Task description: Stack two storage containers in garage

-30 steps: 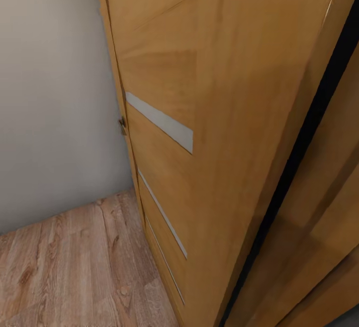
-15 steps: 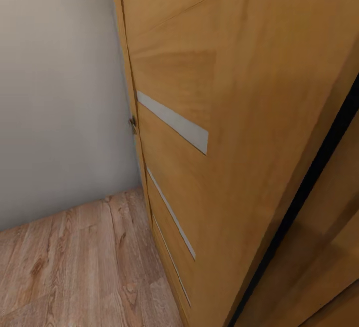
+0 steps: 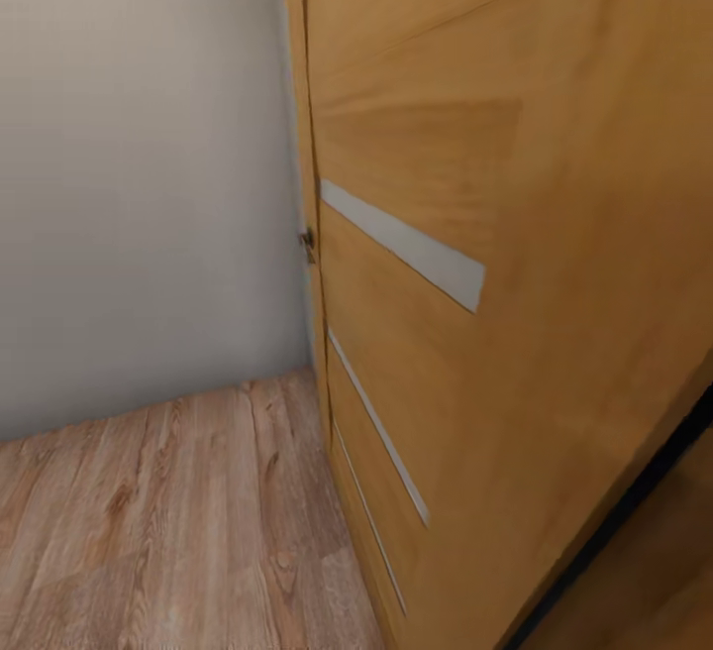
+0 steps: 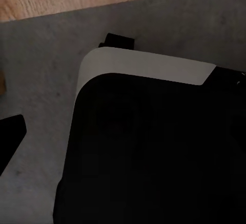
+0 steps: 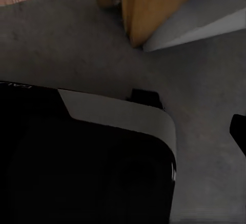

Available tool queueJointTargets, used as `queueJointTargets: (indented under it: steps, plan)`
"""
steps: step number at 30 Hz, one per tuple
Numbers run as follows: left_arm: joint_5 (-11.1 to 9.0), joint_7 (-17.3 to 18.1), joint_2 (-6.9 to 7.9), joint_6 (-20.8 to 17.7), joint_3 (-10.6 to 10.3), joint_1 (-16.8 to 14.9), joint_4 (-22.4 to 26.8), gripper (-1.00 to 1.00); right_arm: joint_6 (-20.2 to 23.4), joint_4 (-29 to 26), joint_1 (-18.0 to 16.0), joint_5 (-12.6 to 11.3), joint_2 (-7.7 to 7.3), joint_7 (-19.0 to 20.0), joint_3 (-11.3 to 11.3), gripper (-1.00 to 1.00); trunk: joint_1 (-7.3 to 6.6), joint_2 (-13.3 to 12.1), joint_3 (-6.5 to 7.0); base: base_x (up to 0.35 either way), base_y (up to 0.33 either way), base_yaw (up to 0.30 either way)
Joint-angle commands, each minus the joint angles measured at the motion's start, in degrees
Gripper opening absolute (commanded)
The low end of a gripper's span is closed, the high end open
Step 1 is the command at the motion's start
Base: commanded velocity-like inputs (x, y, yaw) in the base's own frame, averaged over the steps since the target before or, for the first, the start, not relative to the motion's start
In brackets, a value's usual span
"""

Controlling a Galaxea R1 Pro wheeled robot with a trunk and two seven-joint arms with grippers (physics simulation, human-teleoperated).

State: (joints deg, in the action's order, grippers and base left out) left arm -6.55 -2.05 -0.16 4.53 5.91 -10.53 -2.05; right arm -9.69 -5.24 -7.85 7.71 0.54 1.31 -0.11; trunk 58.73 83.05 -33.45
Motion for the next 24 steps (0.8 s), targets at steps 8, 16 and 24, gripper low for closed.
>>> queueJointTargets:
  steps: [8, 16, 24]
  plan:
    - [-0.2, -0.1, -0.08, 0.4, 0.4, -0.1, -0.2, 1.0, -0.2, -1.9, -0.1, 1.2, -0.01, 0.0, 1.6, 1.0, 0.0, 0.0, -0.04, -0.109, 0.082, 0.291]
    - [-0.2, -0.1, -0.08, 0.3, 0.4, -0.1, -0.2, 1.0, -0.2, -1.9, -0.1, 1.2, 0.01, 0.0, 1.6, 1.0, 0.0, 0.0, -0.04, -0.243, 0.186, 0.291]
    - [-0.2, -0.1, -0.04, 0.4, 0.4, -0.1, -0.2, 1.0, -0.2, -1.9, -0.1, 1.2, 0.07, 0.0, 1.7, 1.0, 0.0, 0.0, -0.04, -0.072, 0.062, 0.291]
